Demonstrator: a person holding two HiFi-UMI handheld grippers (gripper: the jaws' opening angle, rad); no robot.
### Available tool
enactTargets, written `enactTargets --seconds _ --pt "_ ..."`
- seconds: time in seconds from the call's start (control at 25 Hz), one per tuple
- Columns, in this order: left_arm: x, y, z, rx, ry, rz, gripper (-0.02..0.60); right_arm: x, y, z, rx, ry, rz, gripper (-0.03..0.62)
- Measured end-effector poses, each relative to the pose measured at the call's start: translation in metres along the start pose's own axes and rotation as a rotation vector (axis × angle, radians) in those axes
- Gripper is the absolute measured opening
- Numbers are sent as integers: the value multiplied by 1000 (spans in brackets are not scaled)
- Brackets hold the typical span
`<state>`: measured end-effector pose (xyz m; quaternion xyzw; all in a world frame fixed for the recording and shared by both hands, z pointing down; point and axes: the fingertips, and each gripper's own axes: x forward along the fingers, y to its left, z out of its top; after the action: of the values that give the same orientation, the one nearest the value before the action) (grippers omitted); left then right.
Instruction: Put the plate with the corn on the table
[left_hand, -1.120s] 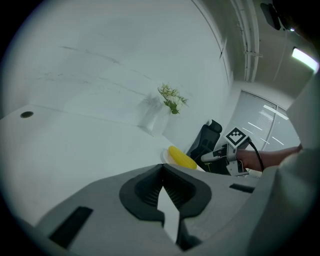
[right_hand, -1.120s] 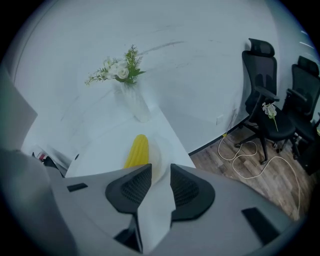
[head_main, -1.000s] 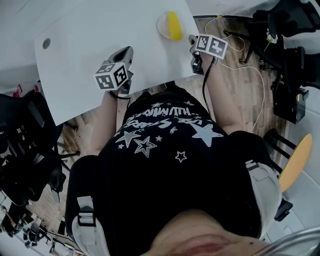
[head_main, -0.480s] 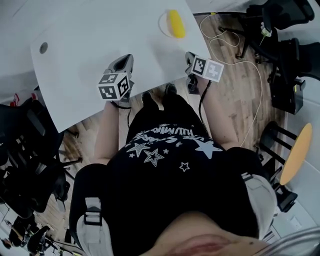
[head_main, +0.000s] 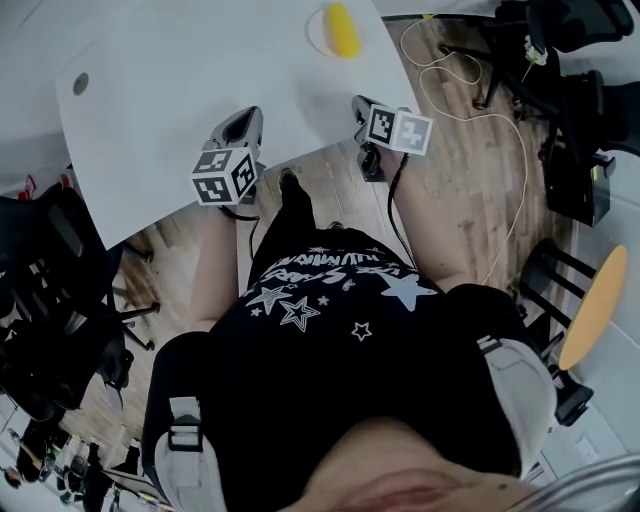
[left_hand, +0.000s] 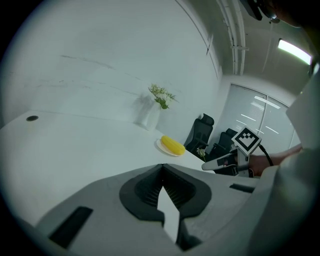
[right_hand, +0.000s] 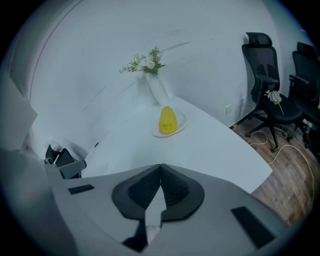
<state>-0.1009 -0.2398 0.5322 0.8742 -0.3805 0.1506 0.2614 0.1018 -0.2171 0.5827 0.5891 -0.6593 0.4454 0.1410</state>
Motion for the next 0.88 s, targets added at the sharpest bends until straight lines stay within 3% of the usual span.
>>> enactTargets --seconds 0.44,0.88 --pt "-62 -69 -37 -64 -50 22 6 -65 13 -53 -52 4 92 6" --pt "-122 -117 -67 -78 -95 73 6 -125 19 -91 -111 -5 142 6"
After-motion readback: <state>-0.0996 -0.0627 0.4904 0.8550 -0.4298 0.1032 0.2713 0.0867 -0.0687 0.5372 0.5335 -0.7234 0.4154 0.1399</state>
